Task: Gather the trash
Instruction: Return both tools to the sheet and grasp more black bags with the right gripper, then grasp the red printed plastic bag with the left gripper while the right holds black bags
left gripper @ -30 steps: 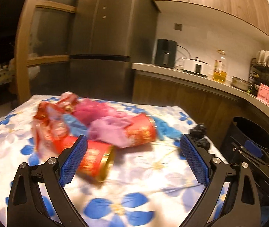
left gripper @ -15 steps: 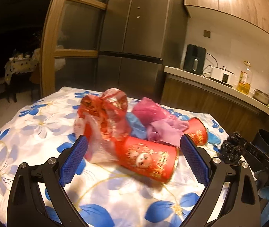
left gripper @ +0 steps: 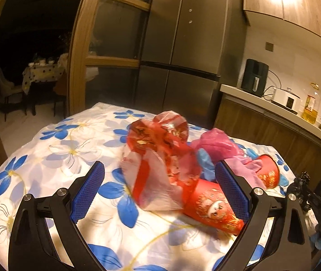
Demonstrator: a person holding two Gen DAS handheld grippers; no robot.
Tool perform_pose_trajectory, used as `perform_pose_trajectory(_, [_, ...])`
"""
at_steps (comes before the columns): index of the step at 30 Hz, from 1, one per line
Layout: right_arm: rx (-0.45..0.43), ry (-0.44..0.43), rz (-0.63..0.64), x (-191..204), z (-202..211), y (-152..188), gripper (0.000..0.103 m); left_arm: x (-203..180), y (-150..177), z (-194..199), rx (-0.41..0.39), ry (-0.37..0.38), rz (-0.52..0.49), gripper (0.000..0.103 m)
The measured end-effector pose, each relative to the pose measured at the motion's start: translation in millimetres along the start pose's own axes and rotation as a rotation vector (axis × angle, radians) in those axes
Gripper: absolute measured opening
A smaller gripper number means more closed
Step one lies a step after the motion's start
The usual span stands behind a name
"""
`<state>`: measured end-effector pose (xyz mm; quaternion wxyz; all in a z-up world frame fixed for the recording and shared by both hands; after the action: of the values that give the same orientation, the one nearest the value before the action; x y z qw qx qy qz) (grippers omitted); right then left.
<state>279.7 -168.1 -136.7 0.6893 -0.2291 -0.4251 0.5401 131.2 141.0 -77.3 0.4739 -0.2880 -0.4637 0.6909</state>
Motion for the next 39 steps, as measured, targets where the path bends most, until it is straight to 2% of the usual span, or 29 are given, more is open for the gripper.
perform_pose_trajectory(5, [-0.078, -0.029, -0.001, 4.5, 32.7, -1.7, 0.005, 9.7, -1.2, -12.3, 0.037, -0.014, 0.019, 0.094])
perform_pose_trajectory(10, [-0.112, -0.062, 0.008, 11.9, 63.4, 5.5, 0.005, 11.0, -2.0, -29.0, 0.094, -0.037, 0.012, 0.087])
perform_pose_trajectory(12, [-0.116, -0.071, 0.013, 15.3, 71.4, 7.9, 0.005, 10.9, -1.0, -37.0, 0.129, -0.029, 0.007, 0.075])
perform_pose_trajectory(13, [-0.115, -0.08, 0.015, 17.1, 75.4, 9.3, 0.005, 10.5, 0.3, -43.2, 0.163, -0.029, 0.004, 0.073])
perform_pose_trajectory(15, [-0.112, -0.091, 0.021, 20.8, 79.9, 11.3, 0.005, 10.3, 3.1, -49.1, 0.199, -0.023, 0.003, 0.057])
perform_pose_trajectory(16, [-0.113, -0.094, 0.025, 22.3, 82.0, 12.4, 0.005, 9.9, 4.9, -49.6, 0.211, -0.022, 0.005, 0.054])
perform_pose_trajectory(18, [-0.114, -0.1, 0.034, 26.4, 86.0, 14.7, 0.005, 9.6, 6.3, -48.2, 0.215, -0.007, 0.01, 0.035])
perform_pose_trajectory(19, [-0.114, -0.103, 0.037, 27.6, 87.5, 15.1, 0.005, 8.8, 6.5, -46.8, 0.212, -0.004, 0.008, 0.03])
perform_pose_trajectory(21, [-0.113, -0.114, 0.039, 29.0, 90.9, 15.6, 0.005, 6.6, 5.3, -42.7, 0.206, -0.009, -0.004, 0.007])
perform_pose_trajectory(23, [-0.112, -0.123, 0.038, 30.2, 93.5, 15.9, 0.005, 6.0, 4.8, -39.8, 0.203, -0.006, -0.005, 0.002])
perform_pose_trajectory(28, [-0.118, -0.14, 0.042, 32.6, 104.1, 19.4, 0.005, 7.1, 3.3, -27.6, 0.182, 0.011, 0.017, 0.001])
perform_pose_trajectory(34, [-0.143, -0.165, 0.036, 32.3, 121.0, 17.7, 0.005, 6.3, -16.6, 9.6, 0.08, 0.009, 0.025, 0.0])
perform_pose_trajectory(39, [-0.167, -0.186, 0.026, 28.4, 136.5, 13.3, 0.005, -10.2, -34.4, 40.7, 0.001, 0.047, -0.002, 0.001])
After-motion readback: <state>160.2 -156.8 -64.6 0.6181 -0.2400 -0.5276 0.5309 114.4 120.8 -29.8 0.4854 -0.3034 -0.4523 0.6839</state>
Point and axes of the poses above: each gripper's, at about its wrist camera, not at the fingertips, and z roughly against the way its jaws point, x to its left, y to its underside, the point moved 2 cm from there along -z, roughly the way its jaws point, and after that the axes turned 13 degrees about -z, right-handed, at the moved point
